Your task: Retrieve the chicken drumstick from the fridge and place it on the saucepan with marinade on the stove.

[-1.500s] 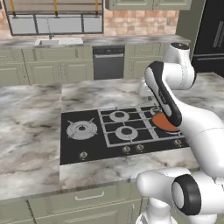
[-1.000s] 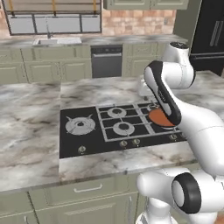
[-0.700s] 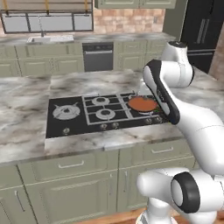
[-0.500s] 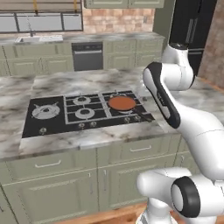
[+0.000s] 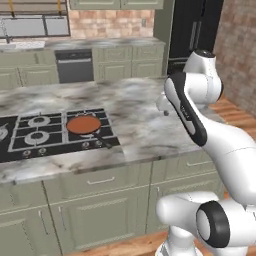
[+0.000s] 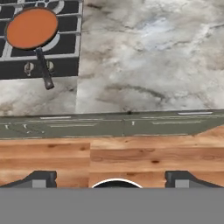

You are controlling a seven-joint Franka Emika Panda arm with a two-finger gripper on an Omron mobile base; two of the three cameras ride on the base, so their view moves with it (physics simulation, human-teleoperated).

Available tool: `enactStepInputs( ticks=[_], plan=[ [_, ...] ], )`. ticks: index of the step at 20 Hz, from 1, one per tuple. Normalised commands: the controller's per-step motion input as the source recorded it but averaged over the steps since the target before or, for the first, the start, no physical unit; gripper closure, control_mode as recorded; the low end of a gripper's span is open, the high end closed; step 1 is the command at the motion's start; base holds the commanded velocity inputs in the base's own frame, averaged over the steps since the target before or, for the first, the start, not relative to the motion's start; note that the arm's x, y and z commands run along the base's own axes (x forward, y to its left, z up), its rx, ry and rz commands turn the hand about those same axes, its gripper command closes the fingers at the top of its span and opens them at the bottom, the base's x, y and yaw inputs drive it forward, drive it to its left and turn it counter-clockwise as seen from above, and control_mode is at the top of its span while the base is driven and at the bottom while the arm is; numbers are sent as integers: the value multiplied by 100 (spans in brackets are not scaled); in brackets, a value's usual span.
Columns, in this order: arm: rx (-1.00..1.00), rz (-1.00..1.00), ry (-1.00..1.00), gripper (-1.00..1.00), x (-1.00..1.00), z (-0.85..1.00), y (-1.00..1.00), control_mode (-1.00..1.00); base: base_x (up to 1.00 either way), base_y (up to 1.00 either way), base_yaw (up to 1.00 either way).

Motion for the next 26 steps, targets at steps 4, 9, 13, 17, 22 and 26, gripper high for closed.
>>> enactStepInputs(
  ticks=[4, 9, 13, 17, 22, 26],
  plan=[
    [0, 0, 0, -100, 0, 0, 0, 100, 0, -100, 0],
    [0, 0, 0, -100, 0, 0, 0, 100, 0, -100, 0],
    [0, 0, 0, -100, 0, 0, 0, 100, 0, -100, 0],
    [0, 0, 0, -100, 0, 0, 0, 100, 0, -100, 0],
    [0, 0, 0, -100, 0, 0, 0, 100, 0, -100, 0],
    [0, 0, 0, -100, 0, 0, 0, 100, 16, -100, 5]
  ],
)
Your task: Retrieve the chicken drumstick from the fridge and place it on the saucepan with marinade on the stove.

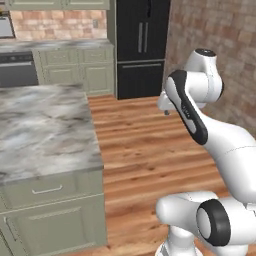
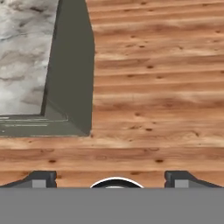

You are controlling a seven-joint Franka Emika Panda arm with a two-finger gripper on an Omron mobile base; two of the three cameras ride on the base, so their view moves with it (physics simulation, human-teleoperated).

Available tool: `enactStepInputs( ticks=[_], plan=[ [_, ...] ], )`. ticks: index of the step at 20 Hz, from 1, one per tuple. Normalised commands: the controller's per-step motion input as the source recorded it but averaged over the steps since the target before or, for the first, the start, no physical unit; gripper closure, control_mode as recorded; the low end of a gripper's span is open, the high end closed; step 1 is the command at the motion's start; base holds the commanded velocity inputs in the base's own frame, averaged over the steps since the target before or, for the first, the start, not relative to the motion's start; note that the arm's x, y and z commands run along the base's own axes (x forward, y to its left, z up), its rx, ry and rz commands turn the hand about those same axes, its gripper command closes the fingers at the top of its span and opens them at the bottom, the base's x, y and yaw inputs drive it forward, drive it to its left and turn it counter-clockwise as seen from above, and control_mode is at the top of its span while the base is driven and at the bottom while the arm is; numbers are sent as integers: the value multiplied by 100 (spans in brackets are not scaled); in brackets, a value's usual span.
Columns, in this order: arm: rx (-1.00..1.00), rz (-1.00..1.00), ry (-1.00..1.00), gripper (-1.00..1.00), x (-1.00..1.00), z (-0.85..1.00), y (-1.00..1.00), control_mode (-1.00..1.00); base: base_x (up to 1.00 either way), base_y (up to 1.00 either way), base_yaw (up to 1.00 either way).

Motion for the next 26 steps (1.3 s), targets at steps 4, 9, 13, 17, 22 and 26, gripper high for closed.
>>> enactStepInputs(
  ticks=[4, 9, 13, 17, 22, 26],
  plan=[
    [0, 0, 0, -100, 0, 0, 0, 100, 86, -93, 10],
    [0, 0, 0, -100, 0, 0, 0, 100, 100, -21, 18],
    [0, 0, 0, -100, 0, 0, 0, 100, 100, 0, 25],
    [0, 0, 0, -100, 0, 0, 0, 100, 100, -31, 13],
    [0, 0, 0, -100, 0, 0, 0, 100, 100, -68, 1],
    [0, 0, 0, -100, 0, 0, 0, 100, 100, -77, 0]
  ],
)
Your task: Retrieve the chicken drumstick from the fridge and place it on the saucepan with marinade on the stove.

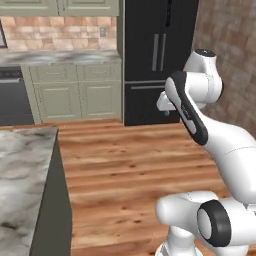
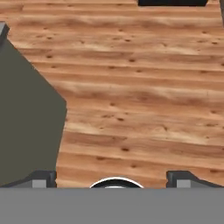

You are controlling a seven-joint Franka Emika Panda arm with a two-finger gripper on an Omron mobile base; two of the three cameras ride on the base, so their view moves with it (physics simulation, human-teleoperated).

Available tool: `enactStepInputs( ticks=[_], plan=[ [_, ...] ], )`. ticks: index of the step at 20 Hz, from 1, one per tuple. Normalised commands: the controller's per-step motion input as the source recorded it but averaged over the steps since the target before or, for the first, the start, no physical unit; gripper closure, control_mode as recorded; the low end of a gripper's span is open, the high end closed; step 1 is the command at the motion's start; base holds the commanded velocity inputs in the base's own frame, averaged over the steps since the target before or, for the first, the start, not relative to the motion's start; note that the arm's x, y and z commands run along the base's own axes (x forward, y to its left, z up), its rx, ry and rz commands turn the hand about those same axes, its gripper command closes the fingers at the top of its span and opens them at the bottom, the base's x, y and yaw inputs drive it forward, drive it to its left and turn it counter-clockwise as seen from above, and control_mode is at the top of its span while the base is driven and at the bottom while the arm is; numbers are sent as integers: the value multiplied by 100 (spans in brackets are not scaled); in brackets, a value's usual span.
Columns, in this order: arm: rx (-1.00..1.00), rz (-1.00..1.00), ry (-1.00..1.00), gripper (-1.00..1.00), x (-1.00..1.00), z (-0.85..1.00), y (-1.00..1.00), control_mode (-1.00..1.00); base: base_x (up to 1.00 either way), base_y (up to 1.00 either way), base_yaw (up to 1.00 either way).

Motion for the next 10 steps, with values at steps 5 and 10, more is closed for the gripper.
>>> enactStepInputs(
  ticks=[5, 10],
  plan=[
    [0, 0, 0, -100, 0, 0, 0, 100, 100, -75, -4],
    [0, 0, 0, -100, 0, 0, 0, 100, 100, -60, -1]
  ],
)
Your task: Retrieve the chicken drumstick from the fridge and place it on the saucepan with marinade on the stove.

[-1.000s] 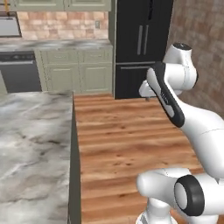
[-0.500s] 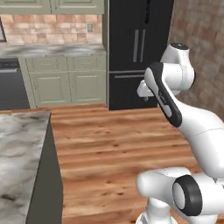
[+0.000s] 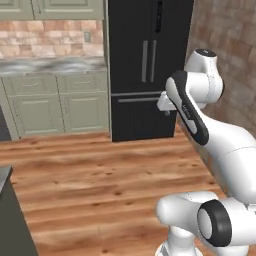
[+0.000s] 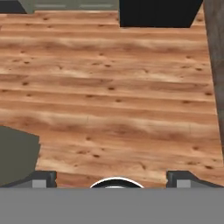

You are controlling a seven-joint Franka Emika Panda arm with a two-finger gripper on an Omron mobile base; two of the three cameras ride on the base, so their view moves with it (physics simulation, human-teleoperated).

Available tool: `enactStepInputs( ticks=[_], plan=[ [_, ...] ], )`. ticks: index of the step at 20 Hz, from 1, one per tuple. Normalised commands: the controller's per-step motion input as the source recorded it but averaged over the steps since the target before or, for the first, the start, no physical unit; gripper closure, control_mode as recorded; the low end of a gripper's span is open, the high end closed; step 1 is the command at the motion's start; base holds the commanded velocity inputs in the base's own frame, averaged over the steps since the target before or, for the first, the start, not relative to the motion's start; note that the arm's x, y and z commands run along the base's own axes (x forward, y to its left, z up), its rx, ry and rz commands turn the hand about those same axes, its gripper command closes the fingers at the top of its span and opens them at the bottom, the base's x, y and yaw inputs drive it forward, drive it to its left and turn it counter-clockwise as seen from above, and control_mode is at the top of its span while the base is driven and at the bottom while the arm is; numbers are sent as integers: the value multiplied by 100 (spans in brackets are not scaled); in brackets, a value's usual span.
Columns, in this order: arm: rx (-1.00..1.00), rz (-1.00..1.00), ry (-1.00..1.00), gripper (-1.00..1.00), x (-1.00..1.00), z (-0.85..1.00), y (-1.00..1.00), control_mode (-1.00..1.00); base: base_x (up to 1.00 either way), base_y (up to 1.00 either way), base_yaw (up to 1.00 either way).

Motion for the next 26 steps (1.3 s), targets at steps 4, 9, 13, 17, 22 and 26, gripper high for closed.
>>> enactStepInputs(
  ticks=[4, 9, 13, 17, 22, 26],
  plan=[
    [0, 0, 0, -100, 0, 0, 0, 100, 100, -58, -5],
    [0, 0, 0, -100, 0, 0, 0, 100, 100, -11, -14],
    [0, 0, 0, -100, 0, 0, 0, 100, 100, 2, -8],
    [0, 0, 0, -100, 0, 0, 0, 100, 99, -3, -3],
    [0, 0, 0, -100, 0, 0, 0, 100, 97, -25, 0],
    [0, 0, 0, -100, 0, 0, 0, 100, 78, -41, 0]
  ],
)
